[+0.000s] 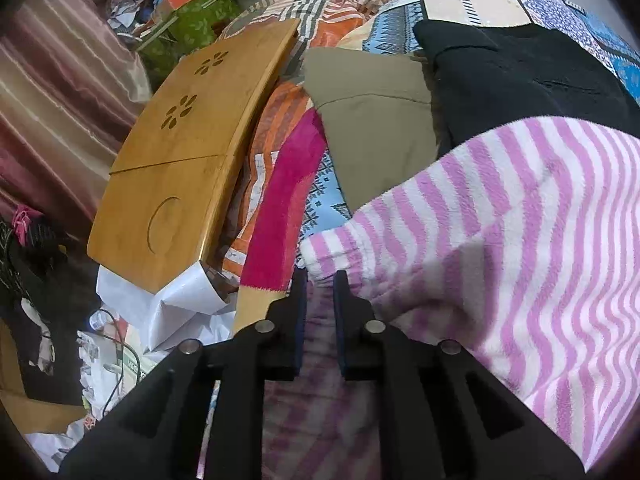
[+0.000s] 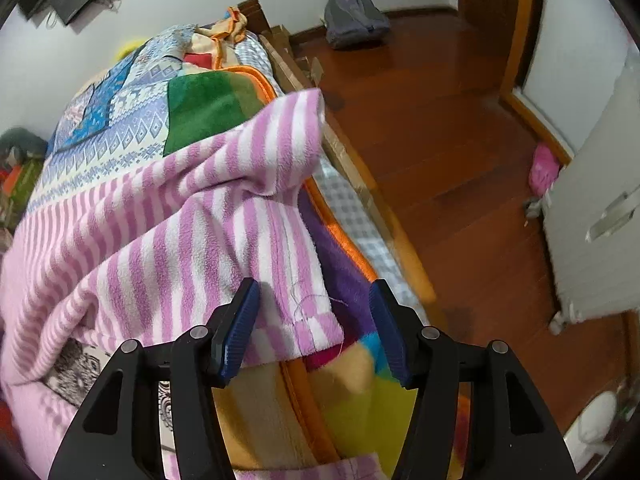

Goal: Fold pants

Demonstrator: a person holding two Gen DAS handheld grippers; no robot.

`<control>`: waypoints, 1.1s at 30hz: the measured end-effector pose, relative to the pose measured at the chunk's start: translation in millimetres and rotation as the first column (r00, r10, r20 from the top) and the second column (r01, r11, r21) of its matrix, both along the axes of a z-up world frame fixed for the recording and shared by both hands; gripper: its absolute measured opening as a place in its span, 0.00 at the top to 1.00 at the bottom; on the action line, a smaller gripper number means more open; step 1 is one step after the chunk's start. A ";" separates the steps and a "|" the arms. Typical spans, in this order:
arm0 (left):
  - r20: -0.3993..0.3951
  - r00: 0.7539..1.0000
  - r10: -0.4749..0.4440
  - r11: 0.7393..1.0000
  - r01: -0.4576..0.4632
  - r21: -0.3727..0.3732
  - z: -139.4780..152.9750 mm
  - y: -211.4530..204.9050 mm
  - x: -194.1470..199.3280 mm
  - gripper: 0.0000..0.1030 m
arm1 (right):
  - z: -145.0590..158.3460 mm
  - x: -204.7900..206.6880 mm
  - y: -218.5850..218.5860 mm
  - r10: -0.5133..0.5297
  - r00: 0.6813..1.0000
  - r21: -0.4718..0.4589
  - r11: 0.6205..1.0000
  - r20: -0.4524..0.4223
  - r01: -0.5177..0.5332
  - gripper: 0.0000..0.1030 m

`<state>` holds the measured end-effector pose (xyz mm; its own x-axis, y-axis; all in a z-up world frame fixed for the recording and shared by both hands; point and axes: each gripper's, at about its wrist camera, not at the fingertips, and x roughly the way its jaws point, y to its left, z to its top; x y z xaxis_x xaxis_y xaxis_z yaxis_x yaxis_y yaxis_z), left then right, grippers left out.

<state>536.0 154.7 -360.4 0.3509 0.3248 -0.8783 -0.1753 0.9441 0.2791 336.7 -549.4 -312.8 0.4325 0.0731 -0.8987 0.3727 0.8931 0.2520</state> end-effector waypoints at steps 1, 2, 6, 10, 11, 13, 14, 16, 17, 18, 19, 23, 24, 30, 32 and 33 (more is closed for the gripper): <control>0.002 1.000 0.005 1.000 -0.005 -0.001 0.2 1.2 -0.1 0.82 | -0.2 -1.3 -1.9 -0.004 1.000 0.026 1.000 0.004 0.003 0.58; 0.005 1.000 0.013 1.000 -0.013 -0.005 0.7 3.2 -0.4 0.78 | 0.0 -2.5 -2.0 0.006 1.000 0.069 0.998 0.013 -0.007 0.70; 0.015 0.999 0.051 0.999 -0.050 -0.018 4.0 10.5 -2.1 0.64 | 6.2 -4.3 13.1 0.056 0.998 0.015 0.998 0.022 -0.056 0.89; 0.033 0.997 0.063 0.997 -0.062 -0.035 16.3 15.9 -9.4 0.53 | 19.5 -12.1 21.4 0.062 0.997 -0.112 0.992 0.043 -0.057 0.95; 0.042 0.997 0.059 0.998 -0.058 -0.030 21.4 15.7 -13.0 0.49 | 24.3 -16.1 21.6 0.061 0.997 -0.144 0.988 0.049 -0.053 0.95; 0.057 0.997 0.048 0.998 -0.045 -0.038 30.6 15.2 -19.0 0.46 | 30.3 -24.3 18.9 0.055 0.998 -0.191 0.980 0.035 -0.047 0.96; 0.067 0.997 0.038 0.998 -0.035 -0.048 36.9 14.8 -22.5 0.44 | 32.4 -29.9 16.1 0.044 0.999 -0.213 0.976 0.026 -0.037 0.96; 0.093 0.995 0.024 0.998 -0.018 -0.064 50.3 15.0 -29.2 0.39 | 31.8 -38.9 7.2 0.026 1.000 -0.243 0.970 -0.004 -0.026 0.96; 0.109 0.994 0.017 0.998 -0.010 -0.070 57.0 15.5 -31.7 0.35 | 26.6 -43.1 2.6 0.016 0.999 -0.242 0.970 -0.031 -0.023 0.96; 0.128 0.992 0.012 0.997 -0.002 -0.073 64.7 16.9 -34.2 0.32 | 21.8 -44.3 -1.0 0.008 0.999 -0.247 0.969 -0.053 -0.021 0.96; 0.143 0.990 0.012 0.997 -0.001 -0.075 70.7 18.6 -35.8 0.31 | 17.7 -43.1 -1.4 0.015 0.997 -0.249 0.968 -0.074 -0.033 0.95; 0.178 0.983 0.038 0.990 -0.013 -0.142 87.1 36.1 -34.5 0.29 | 19.0 -39.1 0.0 0.008 0.995 -0.267 0.963 -0.095 -0.033 0.93; 0.179 0.983 0.048 0.985 -0.017 -0.170 88.0 41.2 -30.9 0.29 | 22.3 -37.5 -1.7 -0.002 0.996 -0.271 0.962 -0.085 -0.021 0.90; 0.121 0.992 0.033 0.974 -0.004 -0.227 60.0 50.2 -4.1 0.29 | 51.5 -17.4 -2.4 -0.052 0.998 -0.251 0.966 0.034 0.059 0.56; 0.077 0.997 0.012 0.973 0.007 -0.231 42.4 47.2 4.1 0.29 | 52.3 -8.0 4.5 -0.032 0.999 -0.272 0.961 0.031 0.039 0.56; 0.047 0.999 0.002 0.971 0.009 -0.239 31.0 45.6 8.1 0.29 | 51.9 0.4 8.8 -0.018 0.999 -0.284 0.958 0.026 0.025 0.56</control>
